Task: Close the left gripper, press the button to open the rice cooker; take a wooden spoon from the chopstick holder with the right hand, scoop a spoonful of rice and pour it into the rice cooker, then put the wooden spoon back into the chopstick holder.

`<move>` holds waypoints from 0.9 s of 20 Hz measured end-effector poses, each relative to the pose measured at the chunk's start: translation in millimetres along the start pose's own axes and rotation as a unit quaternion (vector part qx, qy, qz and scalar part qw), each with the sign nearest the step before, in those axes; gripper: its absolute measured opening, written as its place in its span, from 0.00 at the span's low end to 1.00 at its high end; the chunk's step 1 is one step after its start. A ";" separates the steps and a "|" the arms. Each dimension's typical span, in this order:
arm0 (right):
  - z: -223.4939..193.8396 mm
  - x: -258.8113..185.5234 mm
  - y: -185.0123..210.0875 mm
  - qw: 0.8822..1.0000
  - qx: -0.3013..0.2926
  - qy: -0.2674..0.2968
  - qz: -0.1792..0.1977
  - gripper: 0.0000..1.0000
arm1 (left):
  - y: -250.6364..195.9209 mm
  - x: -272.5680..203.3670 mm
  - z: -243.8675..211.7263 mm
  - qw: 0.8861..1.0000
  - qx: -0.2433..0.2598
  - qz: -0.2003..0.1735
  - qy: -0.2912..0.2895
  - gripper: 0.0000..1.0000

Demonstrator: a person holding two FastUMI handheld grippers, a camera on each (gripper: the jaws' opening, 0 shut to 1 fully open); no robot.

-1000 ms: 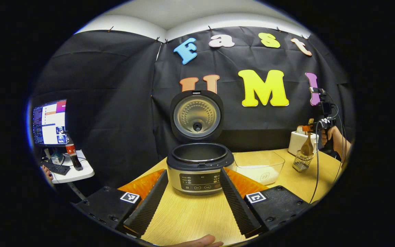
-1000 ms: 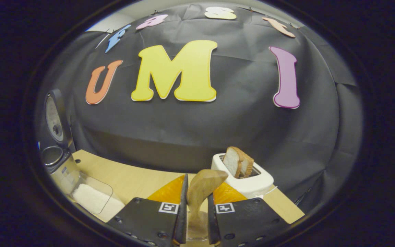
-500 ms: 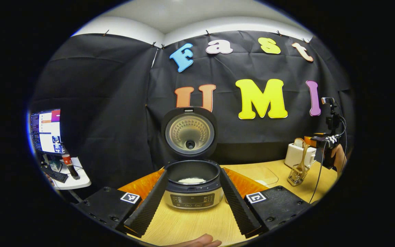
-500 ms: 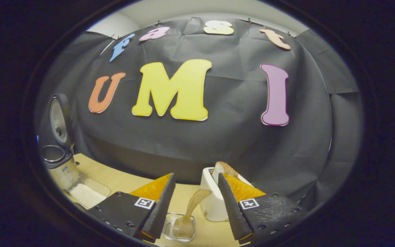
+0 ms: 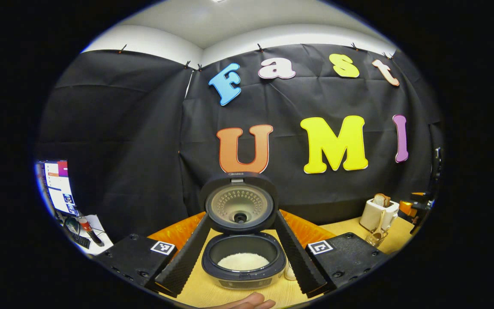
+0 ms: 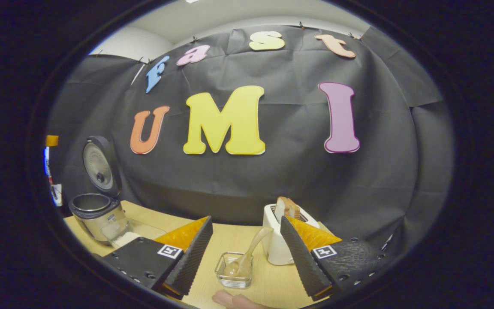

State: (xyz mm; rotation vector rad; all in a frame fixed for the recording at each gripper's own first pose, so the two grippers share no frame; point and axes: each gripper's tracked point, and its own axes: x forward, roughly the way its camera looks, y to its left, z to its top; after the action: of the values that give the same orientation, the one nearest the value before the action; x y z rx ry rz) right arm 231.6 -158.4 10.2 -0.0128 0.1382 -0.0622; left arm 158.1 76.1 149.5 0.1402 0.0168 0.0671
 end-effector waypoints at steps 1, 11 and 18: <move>-4.3 -7.4 -3.1 1.000 -0.006 0.001 -0.002 0.94 | 0.2 9.1 8.4 1.000 -0.001 0.002 0.000 0.96; -43.2 -76.0 -14.6 0.999 -0.034 -0.009 0.006 0.94 | 11.0 134.8 66.9 0.999 -0.010 0.024 -0.030 0.98; -57.5 -102.9 -32.4 0.999 -0.030 -0.014 -0.010 0.94 | 34.7 219.5 60.6 0.997 -0.050 0.033 -0.040 0.98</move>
State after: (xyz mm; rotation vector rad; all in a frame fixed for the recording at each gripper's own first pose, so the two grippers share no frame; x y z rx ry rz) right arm 120.0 -184.7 -32.0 -0.0756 0.1119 -0.0777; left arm 376.0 116.9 211.7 0.0430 -0.0708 0.1282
